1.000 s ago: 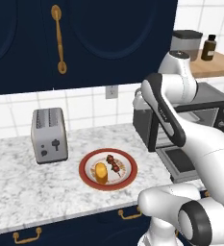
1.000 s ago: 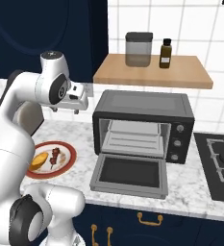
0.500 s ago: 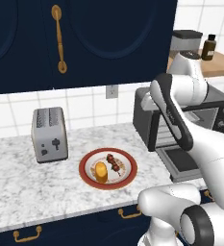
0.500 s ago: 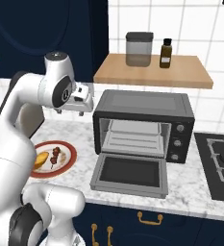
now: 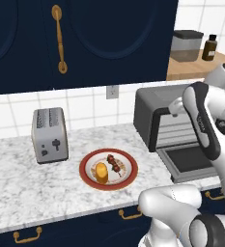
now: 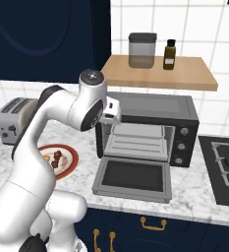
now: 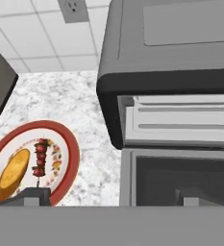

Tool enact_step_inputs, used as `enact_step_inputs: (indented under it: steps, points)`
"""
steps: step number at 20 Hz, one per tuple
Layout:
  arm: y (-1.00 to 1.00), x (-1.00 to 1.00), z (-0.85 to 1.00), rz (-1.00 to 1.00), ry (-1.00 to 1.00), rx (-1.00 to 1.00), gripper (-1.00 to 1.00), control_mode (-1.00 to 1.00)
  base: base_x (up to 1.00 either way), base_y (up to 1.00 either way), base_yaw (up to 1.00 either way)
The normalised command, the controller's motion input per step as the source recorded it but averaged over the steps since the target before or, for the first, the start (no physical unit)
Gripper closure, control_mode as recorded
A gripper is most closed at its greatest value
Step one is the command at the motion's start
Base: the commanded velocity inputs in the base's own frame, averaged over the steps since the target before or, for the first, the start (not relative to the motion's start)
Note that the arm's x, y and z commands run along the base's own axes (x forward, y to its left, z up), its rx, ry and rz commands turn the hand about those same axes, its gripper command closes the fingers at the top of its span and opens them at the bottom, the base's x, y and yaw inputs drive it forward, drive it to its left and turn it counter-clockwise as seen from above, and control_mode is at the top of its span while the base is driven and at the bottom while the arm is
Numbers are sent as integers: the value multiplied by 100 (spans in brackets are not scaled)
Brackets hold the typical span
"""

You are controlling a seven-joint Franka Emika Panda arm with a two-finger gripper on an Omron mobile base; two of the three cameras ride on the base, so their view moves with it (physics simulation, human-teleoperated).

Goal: Pick up the kebab skewer and baguette bread, and place them inside the toaster oven. Close the toaster oven door and start by setting the timer.

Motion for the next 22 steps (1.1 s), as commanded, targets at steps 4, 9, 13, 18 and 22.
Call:
enact_step_inputs:
  steps: [4, 9, 13, 18, 22]
  points:
    - [-43, 31, -15, 4, -13, 4, -100, -100, 0, 0, 0]
    - [-39, 49, -15, 3, -7, 6, -100, -100, 0, 0, 0]
    - [-50, 59, -24, 0, -7, 5, -100, -100, 0, 0, 0]
    - [-50, 4, -48, 0, -14, 0, -100, -100, 0, 0, 0]
    - [-31, -3, -69, 0, -14, 0, -100, -100, 0, 0, 0]
